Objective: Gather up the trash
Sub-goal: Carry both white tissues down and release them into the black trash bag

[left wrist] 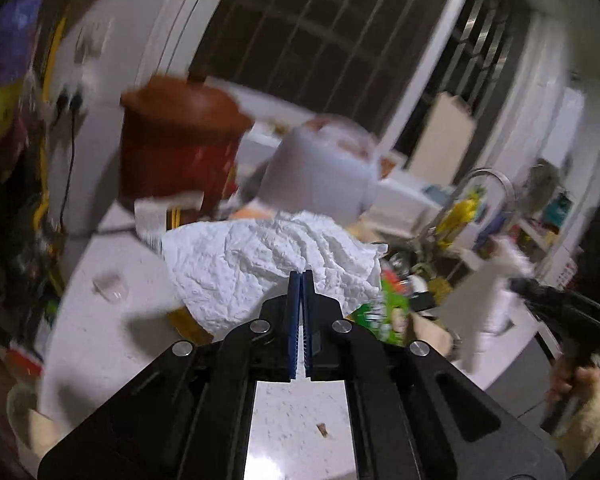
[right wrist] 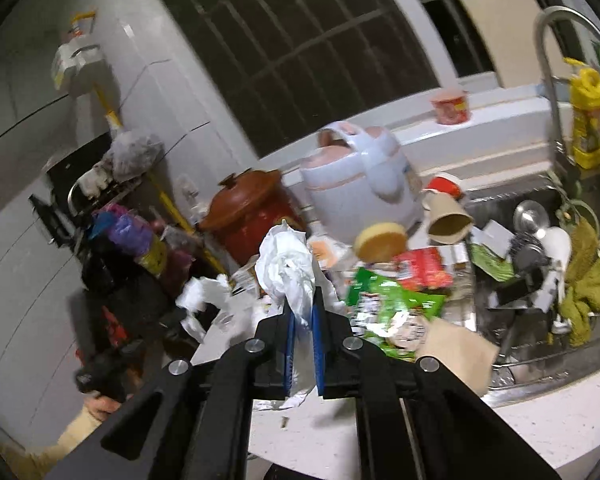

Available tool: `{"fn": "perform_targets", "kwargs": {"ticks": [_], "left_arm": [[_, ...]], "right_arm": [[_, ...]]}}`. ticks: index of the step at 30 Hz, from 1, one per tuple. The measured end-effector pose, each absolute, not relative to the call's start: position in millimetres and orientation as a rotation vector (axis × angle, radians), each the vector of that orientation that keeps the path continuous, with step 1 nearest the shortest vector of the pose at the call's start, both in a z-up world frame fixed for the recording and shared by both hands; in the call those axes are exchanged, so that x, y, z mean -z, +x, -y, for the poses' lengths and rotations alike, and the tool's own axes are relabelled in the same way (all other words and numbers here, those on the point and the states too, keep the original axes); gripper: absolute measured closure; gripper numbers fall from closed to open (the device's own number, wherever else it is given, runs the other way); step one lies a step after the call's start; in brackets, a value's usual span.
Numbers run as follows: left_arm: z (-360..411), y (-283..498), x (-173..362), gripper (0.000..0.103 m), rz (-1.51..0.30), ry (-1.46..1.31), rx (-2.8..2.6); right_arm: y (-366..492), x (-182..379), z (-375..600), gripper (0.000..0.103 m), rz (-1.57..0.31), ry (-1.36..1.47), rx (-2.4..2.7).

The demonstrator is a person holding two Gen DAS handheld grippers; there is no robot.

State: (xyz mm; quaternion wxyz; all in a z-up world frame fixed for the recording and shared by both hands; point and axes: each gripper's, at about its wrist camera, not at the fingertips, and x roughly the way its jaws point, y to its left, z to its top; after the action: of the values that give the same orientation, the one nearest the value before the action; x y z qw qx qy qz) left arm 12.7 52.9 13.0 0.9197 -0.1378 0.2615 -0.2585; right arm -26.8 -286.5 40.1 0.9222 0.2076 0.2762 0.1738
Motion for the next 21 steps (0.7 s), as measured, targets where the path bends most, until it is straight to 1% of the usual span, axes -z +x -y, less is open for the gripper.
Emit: {"fn": "perform_targets", "kwargs": {"ticks": [5,7,10,13,17,19,21], "left_arm": [[-77.4,-48.9,-40.1,0.102,-0.479,-0.252,0.63],[-86.4,-70.1,-40.4,0.102,-0.496,-0.253,0.654],[-99.3,-104.1,-24.9,0.102,-0.575,-0.263,0.663],[-109.7,-132.6,7.4,0.102,-0.707,-0.275,0.639],[-119.3,-157.2,75.5,0.102,-0.909,-0.329,0.575],[-121.1,-161.0,114.2,0.102,-0.988,-0.337,0.548],[-125.3,-161.6,171.6,0.102,-1.09,-0.357,0.507]], "right_arm": [[-32.7,-42.8,250.1,0.094,-0.596,0.397,-0.481],[-36.1,-37.7,228.4,0.094,-0.633,0.373,-0.548],[-41.1,-23.4,198.9,0.094,-0.702,0.329,-0.621],[-52.6,2.3,163.7,0.094,-0.817,0.259,-0.695],[-72.1,55.8,123.2,0.094,-0.994,0.175,-0.757],[-83.4,95.5,103.1,0.094,-1.1,0.142,-0.773],[-91.7,129.1,87.8,0.094,-1.165,0.094,-0.763]]}}
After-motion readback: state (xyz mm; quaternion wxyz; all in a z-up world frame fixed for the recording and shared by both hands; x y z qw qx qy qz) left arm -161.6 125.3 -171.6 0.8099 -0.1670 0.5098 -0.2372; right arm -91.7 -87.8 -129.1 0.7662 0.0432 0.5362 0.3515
